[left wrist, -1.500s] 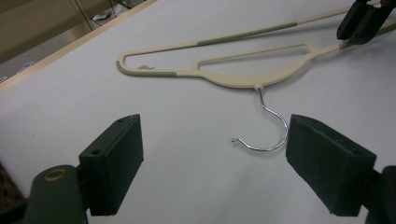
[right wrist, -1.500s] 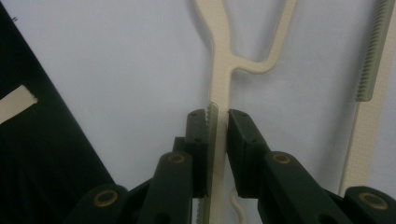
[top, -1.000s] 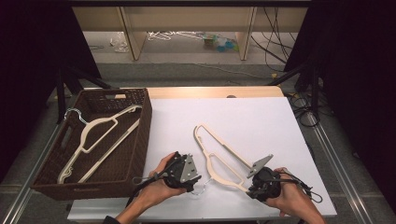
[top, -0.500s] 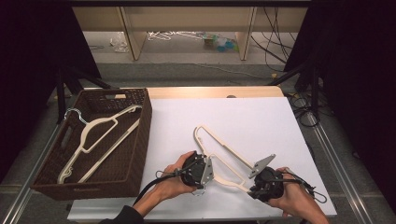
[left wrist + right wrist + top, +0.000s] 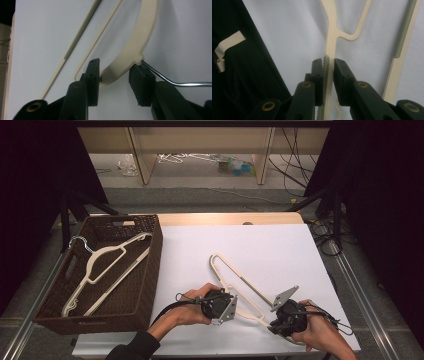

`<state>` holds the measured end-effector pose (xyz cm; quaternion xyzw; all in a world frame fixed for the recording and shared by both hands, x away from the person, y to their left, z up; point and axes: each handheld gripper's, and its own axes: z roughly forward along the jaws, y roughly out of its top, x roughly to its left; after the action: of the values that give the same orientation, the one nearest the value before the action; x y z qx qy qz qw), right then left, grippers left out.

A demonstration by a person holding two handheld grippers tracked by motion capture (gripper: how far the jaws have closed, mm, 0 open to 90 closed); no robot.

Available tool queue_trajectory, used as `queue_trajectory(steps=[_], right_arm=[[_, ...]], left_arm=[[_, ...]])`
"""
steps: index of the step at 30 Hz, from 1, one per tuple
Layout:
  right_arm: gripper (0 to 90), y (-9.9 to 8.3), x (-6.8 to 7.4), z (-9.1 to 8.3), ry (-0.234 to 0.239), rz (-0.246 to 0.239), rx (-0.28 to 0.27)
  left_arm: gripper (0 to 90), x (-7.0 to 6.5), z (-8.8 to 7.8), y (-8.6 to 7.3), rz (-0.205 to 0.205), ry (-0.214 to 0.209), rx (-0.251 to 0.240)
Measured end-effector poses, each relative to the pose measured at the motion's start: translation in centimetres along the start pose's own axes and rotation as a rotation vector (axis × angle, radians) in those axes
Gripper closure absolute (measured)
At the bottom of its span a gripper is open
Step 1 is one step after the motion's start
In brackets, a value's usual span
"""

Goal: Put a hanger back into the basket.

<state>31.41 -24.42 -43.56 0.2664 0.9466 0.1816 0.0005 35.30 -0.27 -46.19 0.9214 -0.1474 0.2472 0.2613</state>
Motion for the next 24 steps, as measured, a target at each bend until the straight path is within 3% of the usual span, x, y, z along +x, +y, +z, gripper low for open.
queue_trajectory(steps=[2,3,10,12,13,14,17,19,22,24], right_arm=[[79.3,-0.1,-0.1,0.1,0.001,-0.003,0.005],[79.3,-0.3,-0.2,0.1,0.000,0.005,0.005],[75.9,-0.7,-0.7,-0.7,-0.018,0.035,-0.046],[71.3,-0.6,-0.6,-1.3,-0.042,0.034,-0.074],[68.0,-0.5,-0.4,-1.6,-0.064,0.023,-0.077],[63.2,-0.2,0.1,-2.2,-0.138,0.021,-0.087],[53.4,0.5,1.2,-4.1,-0.229,0.027,-0.143],[49.5,0.8,1.6,-4.9,-0.257,0.019,-0.231],[46.5,1.0,2.0,-6.0,-0.227,0.043,-0.291],[45.0,1.0,1.8,-6.3,-0.234,0.022,-0.380]], left_arm=[[64.2,0.2,0.0,0.3,0.046,-0.035,0.005],[66.5,0.4,-0.1,0.7,0.100,-0.054,0.015],[72.4,0.7,-0.6,1.9,0.173,-0.085,0.008],[74.4,0.9,-0.9,2.3,0.168,-0.093,0.000],[74.4,0.8,-0.9,2.4,0.106,-0.111,-0.043],[75.0,1.2,-1.4,2.7,0.150,-0.109,-0.010],[77.3,1.8,-2.2,3.3,0.116,-0.092,-0.041],[79.1,2.2,-2.8,3.6,0.088,-0.080,-0.047],[81.7,3.1,-3.9,4.0,0.043,-0.072,-0.047],[85.0,3.7,-4.4,4.0,0.010,-0.054,-0.037]])
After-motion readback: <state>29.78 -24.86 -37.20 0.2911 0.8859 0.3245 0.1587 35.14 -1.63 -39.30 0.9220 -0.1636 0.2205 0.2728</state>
